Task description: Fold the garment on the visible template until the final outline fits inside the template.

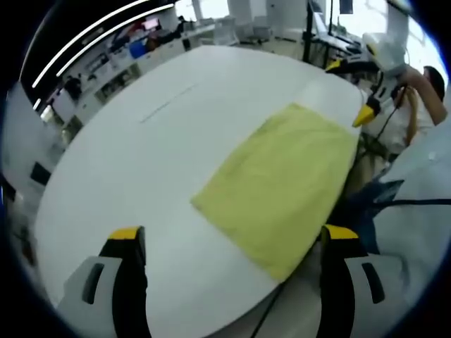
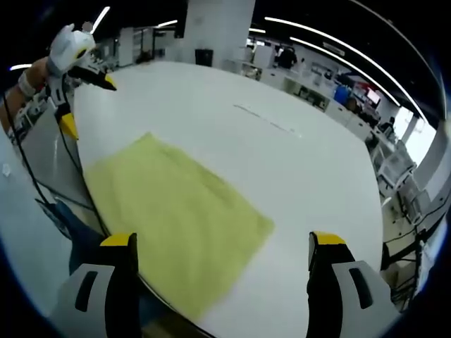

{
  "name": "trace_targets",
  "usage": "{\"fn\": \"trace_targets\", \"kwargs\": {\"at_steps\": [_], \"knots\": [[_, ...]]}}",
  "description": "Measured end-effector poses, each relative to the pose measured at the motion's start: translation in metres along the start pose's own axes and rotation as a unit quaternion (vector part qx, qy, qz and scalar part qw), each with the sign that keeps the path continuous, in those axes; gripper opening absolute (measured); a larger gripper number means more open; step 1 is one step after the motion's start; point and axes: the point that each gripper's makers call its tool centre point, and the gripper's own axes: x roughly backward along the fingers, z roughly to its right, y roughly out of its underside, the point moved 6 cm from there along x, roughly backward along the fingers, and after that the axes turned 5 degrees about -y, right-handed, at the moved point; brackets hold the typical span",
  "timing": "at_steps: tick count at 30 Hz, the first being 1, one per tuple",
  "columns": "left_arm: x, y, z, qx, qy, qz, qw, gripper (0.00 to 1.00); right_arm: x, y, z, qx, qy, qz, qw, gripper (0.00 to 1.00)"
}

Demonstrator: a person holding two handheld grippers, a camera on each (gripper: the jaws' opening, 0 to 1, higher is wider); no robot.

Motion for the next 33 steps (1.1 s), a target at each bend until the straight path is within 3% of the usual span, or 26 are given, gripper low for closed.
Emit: {"fn": "trace_targets", "kwargs": {"at_steps": [33], "knots": [[0.0028,0.0011,0.0024,0.002,0.001,-0.002,1.0,1.0,0.0068,0.0023,0.0017,-0.011,0.01,0.006,0.9999,1.0]]}}
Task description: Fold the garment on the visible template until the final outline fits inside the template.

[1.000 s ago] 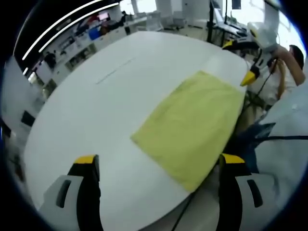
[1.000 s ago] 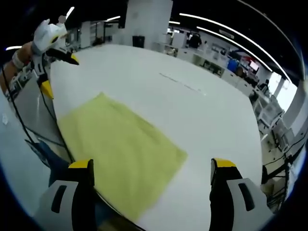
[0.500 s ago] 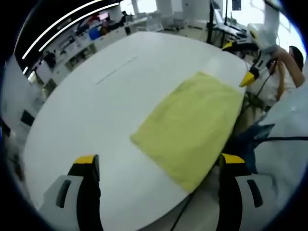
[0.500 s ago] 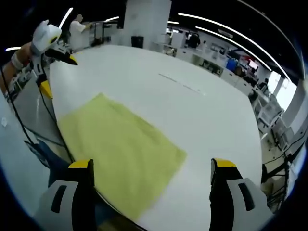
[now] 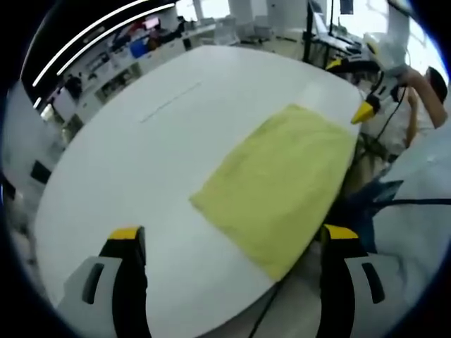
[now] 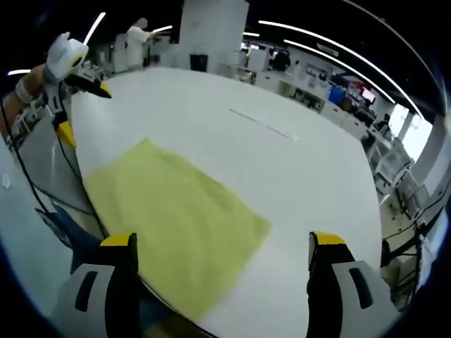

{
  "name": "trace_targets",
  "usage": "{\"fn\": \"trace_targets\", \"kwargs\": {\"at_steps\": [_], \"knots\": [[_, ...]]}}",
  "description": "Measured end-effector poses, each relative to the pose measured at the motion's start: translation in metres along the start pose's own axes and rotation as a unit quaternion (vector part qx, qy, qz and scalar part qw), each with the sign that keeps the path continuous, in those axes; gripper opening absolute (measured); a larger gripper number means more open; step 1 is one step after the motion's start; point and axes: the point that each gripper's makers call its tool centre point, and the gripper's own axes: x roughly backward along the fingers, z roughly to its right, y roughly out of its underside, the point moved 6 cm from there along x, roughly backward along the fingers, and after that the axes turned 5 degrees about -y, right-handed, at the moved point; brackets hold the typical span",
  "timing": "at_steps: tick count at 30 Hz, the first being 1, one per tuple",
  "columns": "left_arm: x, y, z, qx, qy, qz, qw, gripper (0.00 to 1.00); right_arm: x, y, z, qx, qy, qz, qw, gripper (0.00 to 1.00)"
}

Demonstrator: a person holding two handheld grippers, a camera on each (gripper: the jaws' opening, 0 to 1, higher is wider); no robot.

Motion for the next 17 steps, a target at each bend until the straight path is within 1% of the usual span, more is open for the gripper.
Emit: {"fn": "trace_targets", "kwargs": {"at_steps": [5,14,17], "knots": [[-0.0008,-0.0032,-0.0004,-0.001,0.0,0.004,1.0,1.0,0.0008,0.0005,-0.0001,0.0,0.001,-0.001,1.0,1.0],[0.0008,-0.0009,-0.0021,0.001,-0.004,0.003,1.0,1.0,-0.001,-0.002,0.0003,0.003,0.0,0.0,1.0,1.0],[0.0016,-0.0017,-0.0024,0.002,-0.008,0.007,0.9999,1.0,-0.0014,-0.0024,0.0005,0.004,-0.002,-0.001,1.0,1.0]]}}
